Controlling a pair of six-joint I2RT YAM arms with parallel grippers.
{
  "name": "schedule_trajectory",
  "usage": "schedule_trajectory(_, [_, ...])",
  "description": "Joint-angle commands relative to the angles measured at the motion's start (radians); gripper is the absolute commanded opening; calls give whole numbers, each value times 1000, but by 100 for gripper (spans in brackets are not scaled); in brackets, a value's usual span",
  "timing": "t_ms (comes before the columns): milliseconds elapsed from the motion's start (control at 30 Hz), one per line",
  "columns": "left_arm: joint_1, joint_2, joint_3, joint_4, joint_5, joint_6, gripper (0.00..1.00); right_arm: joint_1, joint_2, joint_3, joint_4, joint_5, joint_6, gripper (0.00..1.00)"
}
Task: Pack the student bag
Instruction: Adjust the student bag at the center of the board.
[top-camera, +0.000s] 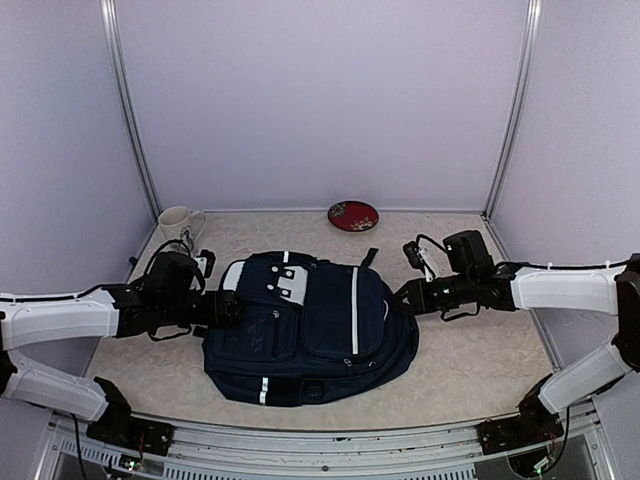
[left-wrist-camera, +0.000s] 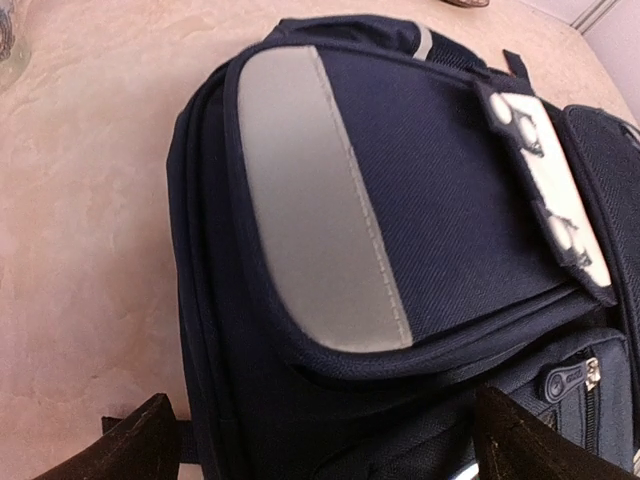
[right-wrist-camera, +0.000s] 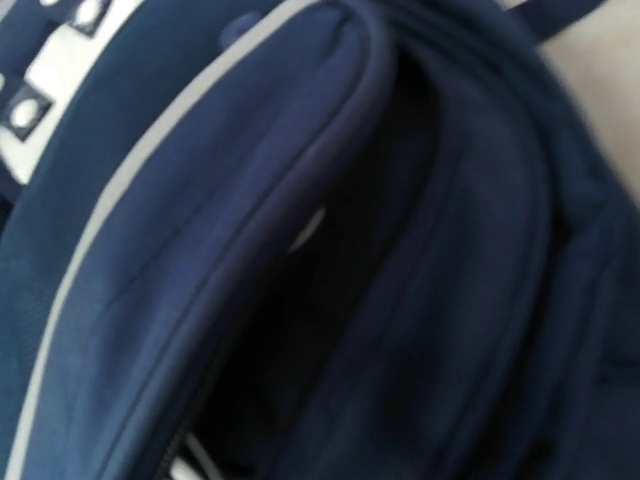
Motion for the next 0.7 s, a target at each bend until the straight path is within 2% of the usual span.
schedule_trajectory(0, [5,32,-33,11,3,-35,99,-4,58,-43,187,-171,98,23])
schedule_trajectory(167, [3,25,-73,67,43,-41,94,41,134,-15,257,-209,123,4])
schedule_trajectory(467, [-25,12,-107,131,95,-40,85,136,281,118,297,-191,156,0])
schedule_trajectory(667, [-73,48,-92,155,85,-35,83,158,327,151,316,-218,168,0])
